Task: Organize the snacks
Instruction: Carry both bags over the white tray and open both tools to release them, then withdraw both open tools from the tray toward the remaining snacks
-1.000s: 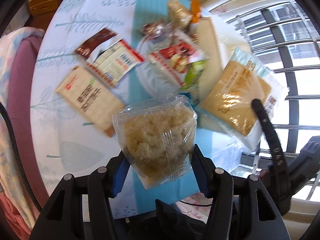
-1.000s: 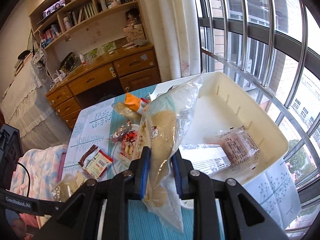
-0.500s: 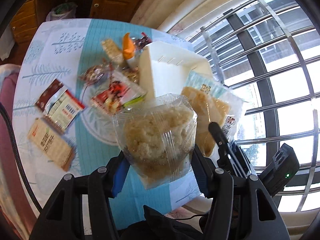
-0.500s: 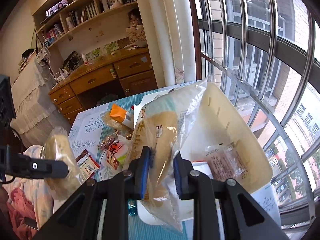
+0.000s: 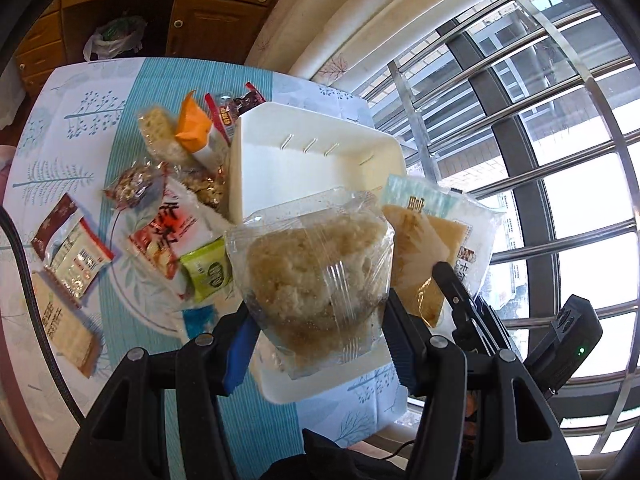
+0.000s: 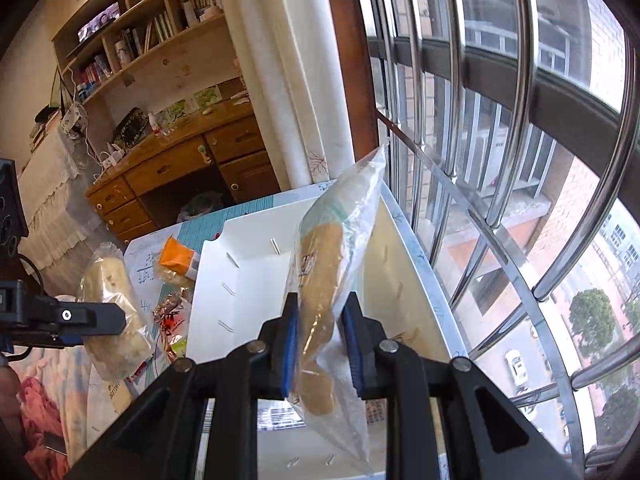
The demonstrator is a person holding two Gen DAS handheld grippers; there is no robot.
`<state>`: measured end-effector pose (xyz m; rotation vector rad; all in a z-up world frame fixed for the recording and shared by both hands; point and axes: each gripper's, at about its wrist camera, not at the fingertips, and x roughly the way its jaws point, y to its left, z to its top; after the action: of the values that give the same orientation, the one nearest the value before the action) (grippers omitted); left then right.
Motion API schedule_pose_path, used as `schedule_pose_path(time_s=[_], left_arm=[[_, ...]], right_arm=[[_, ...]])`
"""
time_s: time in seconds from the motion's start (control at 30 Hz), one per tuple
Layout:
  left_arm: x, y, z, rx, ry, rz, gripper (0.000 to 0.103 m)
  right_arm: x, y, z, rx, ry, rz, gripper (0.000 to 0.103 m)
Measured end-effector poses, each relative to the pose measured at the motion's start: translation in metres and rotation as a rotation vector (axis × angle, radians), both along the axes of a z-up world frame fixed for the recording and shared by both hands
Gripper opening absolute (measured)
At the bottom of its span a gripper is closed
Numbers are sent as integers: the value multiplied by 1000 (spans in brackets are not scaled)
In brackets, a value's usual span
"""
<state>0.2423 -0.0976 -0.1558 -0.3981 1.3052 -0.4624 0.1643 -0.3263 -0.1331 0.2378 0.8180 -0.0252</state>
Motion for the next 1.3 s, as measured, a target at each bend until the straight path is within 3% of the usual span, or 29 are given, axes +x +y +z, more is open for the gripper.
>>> schedule_pose_path(time_s=[0.4,0.5,0.53,0.6,0.63,1.3], left_arm=[[29,-45,-19,52,6,19,57],[30,-48,-22,45,11,43,66],[30,-48,-22,41,10,49,71],[30,-46,-20,39,-1,64,77],[30,-45,-19,39,-10,69,77],[-17,32,7,127,-134,199,77]], right_arm=[[10,-24,-11,44,26,109,22],[12,-25,-13,71,24,142,24],[13,-25,-12,69,20,142,27],[15,-25,-11,50,12,133,52],[15,-26,-10,52,6,132,54],[12,3,-12,140,43,148,54]])
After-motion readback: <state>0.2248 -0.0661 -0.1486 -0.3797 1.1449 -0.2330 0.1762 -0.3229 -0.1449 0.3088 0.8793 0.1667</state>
